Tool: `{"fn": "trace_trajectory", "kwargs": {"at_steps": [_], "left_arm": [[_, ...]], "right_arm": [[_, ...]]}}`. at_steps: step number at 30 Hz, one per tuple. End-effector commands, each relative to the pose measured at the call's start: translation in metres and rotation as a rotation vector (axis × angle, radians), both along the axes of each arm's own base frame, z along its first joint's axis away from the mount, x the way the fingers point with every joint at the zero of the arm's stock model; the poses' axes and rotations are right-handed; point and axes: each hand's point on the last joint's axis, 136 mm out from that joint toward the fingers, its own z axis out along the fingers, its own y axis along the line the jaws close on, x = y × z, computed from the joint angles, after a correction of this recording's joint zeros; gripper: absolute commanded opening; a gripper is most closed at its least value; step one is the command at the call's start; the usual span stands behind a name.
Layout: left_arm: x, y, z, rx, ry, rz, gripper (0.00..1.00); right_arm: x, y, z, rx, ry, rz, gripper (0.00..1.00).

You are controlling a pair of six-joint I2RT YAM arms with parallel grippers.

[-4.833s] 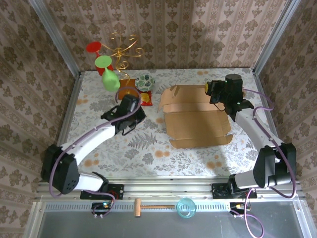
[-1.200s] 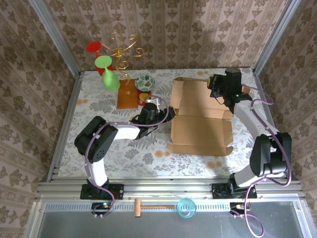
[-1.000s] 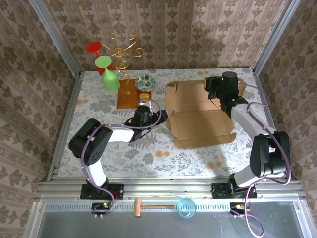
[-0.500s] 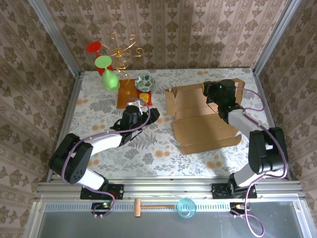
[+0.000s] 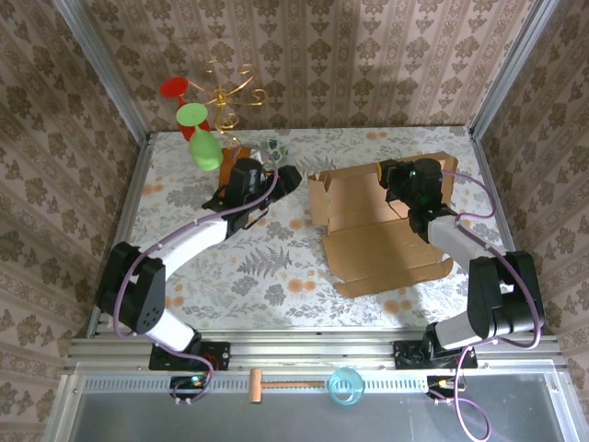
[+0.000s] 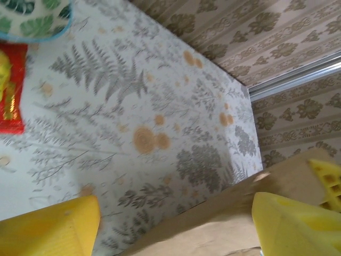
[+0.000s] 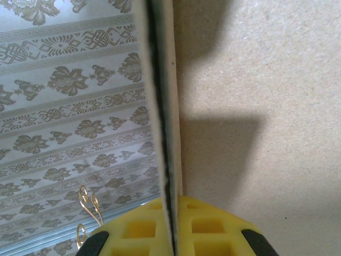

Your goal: Fold the paper box

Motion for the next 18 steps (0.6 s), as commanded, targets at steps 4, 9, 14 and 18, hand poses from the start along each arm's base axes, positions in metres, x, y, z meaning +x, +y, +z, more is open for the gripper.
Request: {"fn": "trace_trajectory", "kwargs": {"at_steps": [4,9,14,18], "left_arm": [[-0.019,-0.002,-0.002,0.221,0.171,-0.005,0.76],[-0.023,-0.019,-0.016,0.324,0.204,-0.063,0.73],[-0.024,-0.022,-0.031,0.369,0.229,-0.077,0.7],[-0.023,-0.025,-0.033,0.386,0.22,-0.089,0.62]], "right_arm": [[0.0,0.006,0.012,-0.006,-0.054,0.026,0.0],[0.0,0.006,0.007,0.0,-0.046,0.023,0.0],[0.001,0.009,0.007,0.003,-0.047,0.033,0.0],[0.0,0.01,0.005,0.004,-0.041,0.037,0.0]]}}
